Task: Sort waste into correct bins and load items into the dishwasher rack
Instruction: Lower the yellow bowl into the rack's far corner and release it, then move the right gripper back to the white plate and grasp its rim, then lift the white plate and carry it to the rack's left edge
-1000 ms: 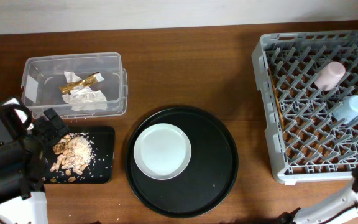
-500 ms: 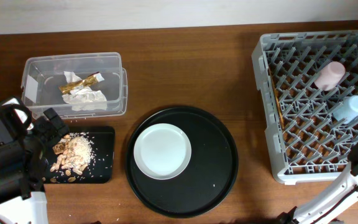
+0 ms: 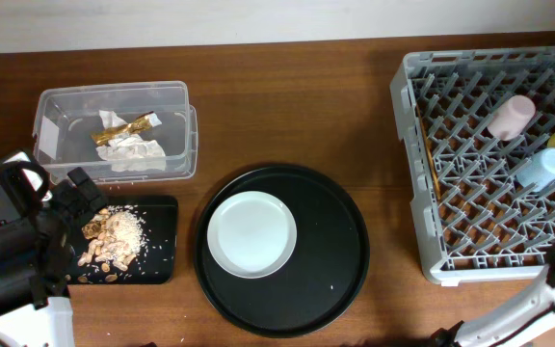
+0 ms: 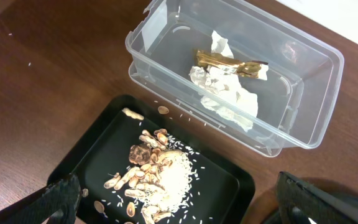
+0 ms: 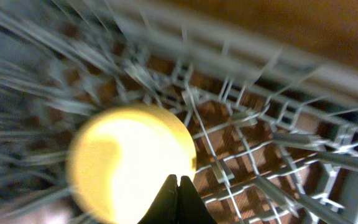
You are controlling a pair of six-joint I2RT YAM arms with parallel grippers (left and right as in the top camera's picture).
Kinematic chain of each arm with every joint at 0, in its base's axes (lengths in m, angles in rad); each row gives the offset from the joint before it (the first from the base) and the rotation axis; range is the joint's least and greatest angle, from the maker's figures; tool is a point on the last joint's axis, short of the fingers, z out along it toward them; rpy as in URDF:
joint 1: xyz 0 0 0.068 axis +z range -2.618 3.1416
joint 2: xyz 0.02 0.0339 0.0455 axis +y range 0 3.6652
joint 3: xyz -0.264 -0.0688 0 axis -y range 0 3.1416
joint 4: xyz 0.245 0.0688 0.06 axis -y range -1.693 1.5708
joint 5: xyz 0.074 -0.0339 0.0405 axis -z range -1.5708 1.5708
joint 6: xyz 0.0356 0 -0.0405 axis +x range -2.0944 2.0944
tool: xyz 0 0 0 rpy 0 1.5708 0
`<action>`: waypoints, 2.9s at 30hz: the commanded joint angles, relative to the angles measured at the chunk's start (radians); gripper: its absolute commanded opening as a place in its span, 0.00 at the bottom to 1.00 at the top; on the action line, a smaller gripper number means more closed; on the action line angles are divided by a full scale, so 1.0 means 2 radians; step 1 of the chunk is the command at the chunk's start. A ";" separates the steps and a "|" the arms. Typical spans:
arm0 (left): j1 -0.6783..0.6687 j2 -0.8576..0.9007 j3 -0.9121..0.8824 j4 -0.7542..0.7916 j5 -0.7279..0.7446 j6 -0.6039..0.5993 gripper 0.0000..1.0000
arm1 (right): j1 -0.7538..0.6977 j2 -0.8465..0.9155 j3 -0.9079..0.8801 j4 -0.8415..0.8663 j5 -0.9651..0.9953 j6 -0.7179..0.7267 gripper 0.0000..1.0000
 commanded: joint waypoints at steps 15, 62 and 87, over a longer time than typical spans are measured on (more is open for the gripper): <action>0.002 0.000 0.005 0.001 0.000 -0.005 0.99 | 0.136 -0.214 0.003 -0.238 -0.600 -0.201 0.82; 0.002 0.000 0.005 0.001 0.000 -0.005 0.99 | 0.718 0.056 -0.115 -0.197 -0.105 0.001 0.56; 0.002 0.000 0.005 0.001 0.000 -0.005 0.99 | 0.686 0.011 -0.078 -0.277 -0.072 0.021 0.04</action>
